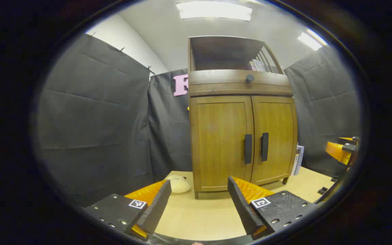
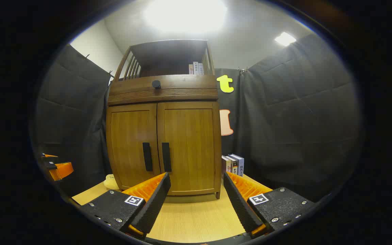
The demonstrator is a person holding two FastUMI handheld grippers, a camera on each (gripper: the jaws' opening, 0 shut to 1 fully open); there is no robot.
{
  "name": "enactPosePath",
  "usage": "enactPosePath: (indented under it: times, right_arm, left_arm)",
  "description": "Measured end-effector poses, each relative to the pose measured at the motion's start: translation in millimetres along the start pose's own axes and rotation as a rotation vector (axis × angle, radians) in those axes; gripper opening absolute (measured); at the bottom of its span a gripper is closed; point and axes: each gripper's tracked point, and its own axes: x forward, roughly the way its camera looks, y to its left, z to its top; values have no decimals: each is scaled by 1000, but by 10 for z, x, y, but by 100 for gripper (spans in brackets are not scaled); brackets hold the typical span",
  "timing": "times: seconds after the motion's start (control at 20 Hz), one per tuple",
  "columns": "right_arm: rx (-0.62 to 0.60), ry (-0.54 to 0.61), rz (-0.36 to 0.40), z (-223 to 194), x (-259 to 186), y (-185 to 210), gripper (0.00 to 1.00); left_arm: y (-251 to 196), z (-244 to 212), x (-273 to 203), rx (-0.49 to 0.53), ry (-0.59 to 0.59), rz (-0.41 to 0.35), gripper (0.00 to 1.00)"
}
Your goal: Open the right door of the double-door shoe cabinet with the right hand, and open the left door with the left hand.
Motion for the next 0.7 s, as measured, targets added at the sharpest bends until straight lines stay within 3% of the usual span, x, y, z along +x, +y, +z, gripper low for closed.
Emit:
enactPosePath:
  times: [0.3, 0.35, 0.4, 0.6, 0.7]
  right_arm:
    - [1, 0, -4, -6, 6, 18, 97]
    - [3, 0, -6, -1, 8, 15, 96]
    - [3, 0, -6, -12, 15, 27, 96]
    - [-10, -14, -15, 43, 16, 18, 96]
    - [-8, -17, -15, 45, 29, 29, 96]
  left_arm:
    - [-26, 20, 26, 9, -13, -9, 100]
    - [-29, 18, 30, 10, -15, -10, 95]
    - [-31, 25, 46, 12, -16, -13, 100]
    - [-11, 20, 109, 19, -16, -17, 100]
    - [-5, 31, 135, 16, -17, -18, 95]
